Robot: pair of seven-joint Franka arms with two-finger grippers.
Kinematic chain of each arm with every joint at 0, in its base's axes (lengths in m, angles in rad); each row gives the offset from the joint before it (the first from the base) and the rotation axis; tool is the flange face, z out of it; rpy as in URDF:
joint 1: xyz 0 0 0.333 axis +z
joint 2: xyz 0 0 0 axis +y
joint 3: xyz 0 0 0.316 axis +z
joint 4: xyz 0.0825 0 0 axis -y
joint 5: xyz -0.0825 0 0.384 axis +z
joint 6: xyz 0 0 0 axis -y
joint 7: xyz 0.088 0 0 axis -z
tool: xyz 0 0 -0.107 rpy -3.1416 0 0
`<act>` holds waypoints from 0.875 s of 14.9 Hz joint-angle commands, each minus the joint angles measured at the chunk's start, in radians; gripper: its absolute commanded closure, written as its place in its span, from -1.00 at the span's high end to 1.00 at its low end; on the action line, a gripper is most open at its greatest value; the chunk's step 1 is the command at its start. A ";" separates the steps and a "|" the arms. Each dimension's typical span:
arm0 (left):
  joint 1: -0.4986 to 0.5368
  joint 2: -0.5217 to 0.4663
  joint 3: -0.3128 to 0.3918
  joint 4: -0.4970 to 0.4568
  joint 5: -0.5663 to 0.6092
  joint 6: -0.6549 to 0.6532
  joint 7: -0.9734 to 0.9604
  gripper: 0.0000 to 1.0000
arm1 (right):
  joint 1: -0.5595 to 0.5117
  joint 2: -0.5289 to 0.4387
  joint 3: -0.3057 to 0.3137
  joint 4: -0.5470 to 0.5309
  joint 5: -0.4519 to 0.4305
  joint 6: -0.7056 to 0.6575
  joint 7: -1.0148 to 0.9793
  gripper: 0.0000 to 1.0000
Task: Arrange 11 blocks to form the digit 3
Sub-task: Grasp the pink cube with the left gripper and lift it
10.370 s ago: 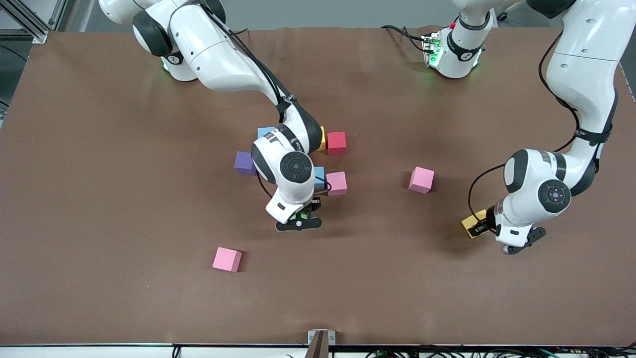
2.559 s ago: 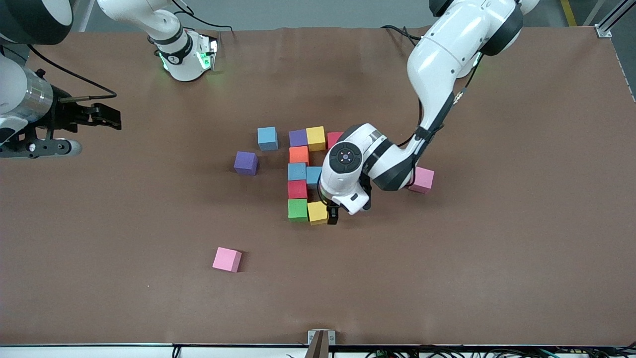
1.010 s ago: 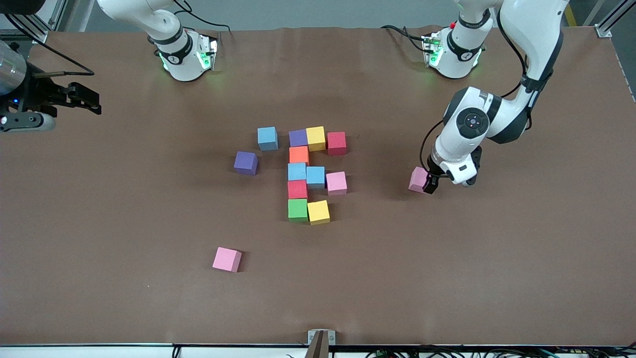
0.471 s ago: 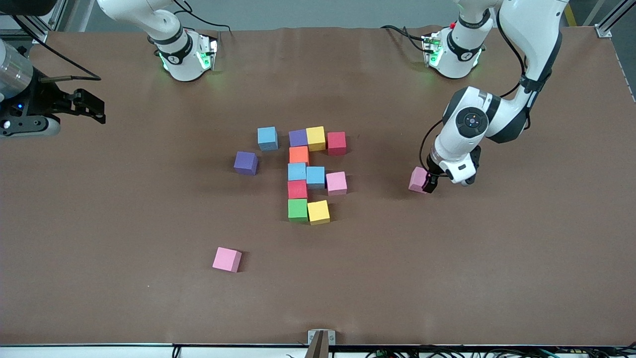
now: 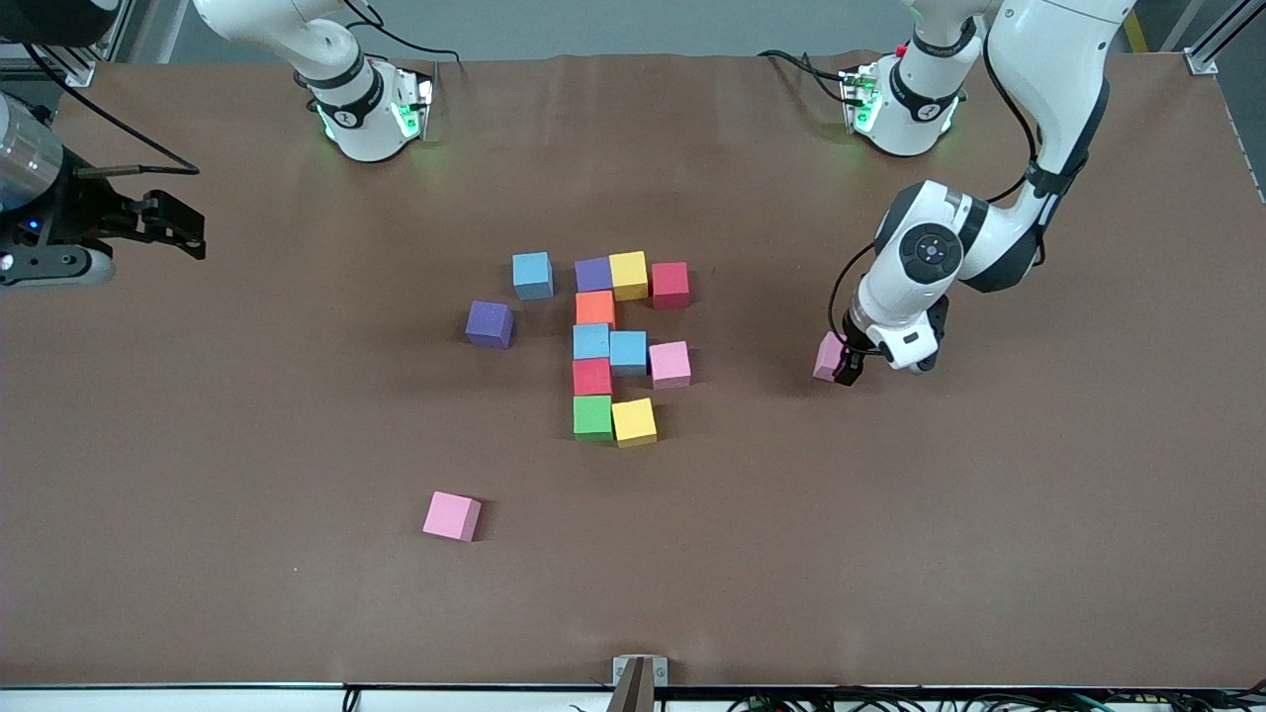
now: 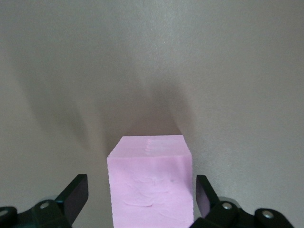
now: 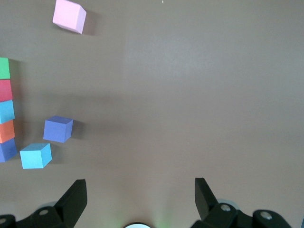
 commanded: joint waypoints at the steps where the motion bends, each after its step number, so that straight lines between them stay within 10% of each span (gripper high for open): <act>1: -0.003 0.023 -0.003 0.022 0.016 0.010 -0.014 1.00 | -0.024 0.007 -0.002 0.062 0.000 -0.041 -0.003 1.00; 2: -0.006 0.029 -0.002 0.028 0.016 0.010 -0.014 0.97 | -0.023 0.007 -0.001 0.060 0.000 -0.042 0.001 1.00; 5: -0.008 0.054 -0.002 0.071 0.017 0.007 -0.014 -0.30 | -0.017 0.004 0.002 0.063 0.008 -0.045 0.012 1.00; 13: -0.045 0.198 0.004 0.351 0.022 -0.079 -0.130 -0.61 | -0.052 0.001 -0.001 0.066 0.013 -0.055 0.029 1.00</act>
